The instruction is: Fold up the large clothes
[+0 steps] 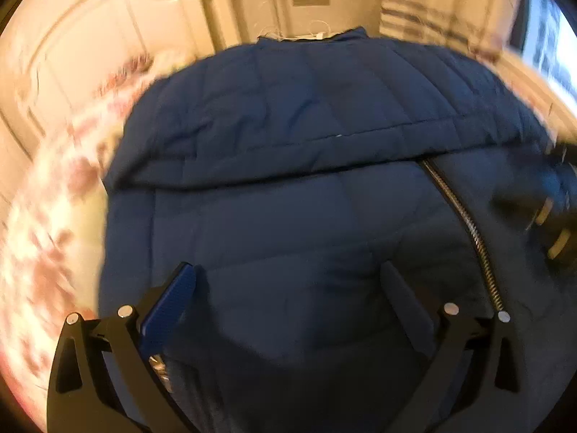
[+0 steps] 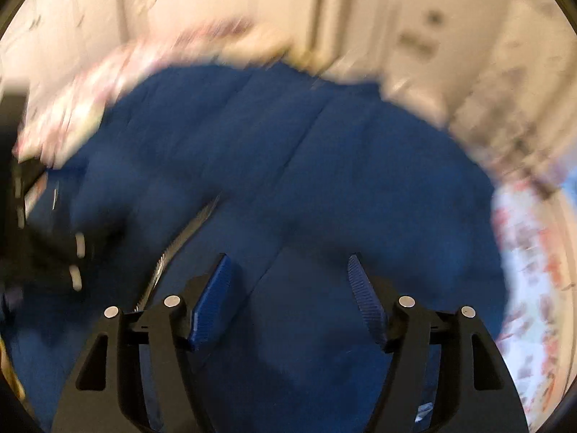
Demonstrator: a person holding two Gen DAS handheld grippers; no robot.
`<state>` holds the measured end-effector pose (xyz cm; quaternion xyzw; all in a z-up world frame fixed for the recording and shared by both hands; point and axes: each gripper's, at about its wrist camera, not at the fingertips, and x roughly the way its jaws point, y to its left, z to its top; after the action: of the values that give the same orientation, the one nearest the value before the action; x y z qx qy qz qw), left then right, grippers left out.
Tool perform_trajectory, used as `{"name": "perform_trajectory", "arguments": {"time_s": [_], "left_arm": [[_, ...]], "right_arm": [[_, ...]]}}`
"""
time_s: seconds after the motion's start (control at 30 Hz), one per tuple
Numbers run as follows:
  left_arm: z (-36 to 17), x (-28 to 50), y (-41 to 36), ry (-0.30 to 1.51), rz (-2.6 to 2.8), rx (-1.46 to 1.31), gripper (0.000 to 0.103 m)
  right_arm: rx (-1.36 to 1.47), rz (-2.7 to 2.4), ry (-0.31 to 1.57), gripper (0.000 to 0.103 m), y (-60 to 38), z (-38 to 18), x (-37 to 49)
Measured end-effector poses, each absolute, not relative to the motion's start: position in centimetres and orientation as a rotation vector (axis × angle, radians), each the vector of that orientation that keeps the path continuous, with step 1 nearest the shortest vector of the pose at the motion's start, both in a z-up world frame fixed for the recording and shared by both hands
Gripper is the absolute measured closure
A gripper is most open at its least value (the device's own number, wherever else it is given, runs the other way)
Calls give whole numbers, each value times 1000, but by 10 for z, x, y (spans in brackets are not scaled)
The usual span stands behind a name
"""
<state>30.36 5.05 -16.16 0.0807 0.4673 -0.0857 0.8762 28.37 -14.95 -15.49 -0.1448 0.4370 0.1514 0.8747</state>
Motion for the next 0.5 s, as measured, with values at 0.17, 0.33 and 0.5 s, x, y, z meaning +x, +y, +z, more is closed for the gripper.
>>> {"name": "perform_trajectory", "arguments": {"time_s": [0.17, 0.33, 0.5], "left_arm": [[-147, 296, 63, 977, -123, 141, 3], [-161, 290, 125, 1020, 33, 37, 2], [-154, 266, 134, 990, 42, -14, 10]], "right_arm": [[-222, 259, 918, 36, -170, -136, 275], [-169, 94, 985, 19, -230, -157, 264], [-105, 67, 932, 19, -242, -151, 234]]}}
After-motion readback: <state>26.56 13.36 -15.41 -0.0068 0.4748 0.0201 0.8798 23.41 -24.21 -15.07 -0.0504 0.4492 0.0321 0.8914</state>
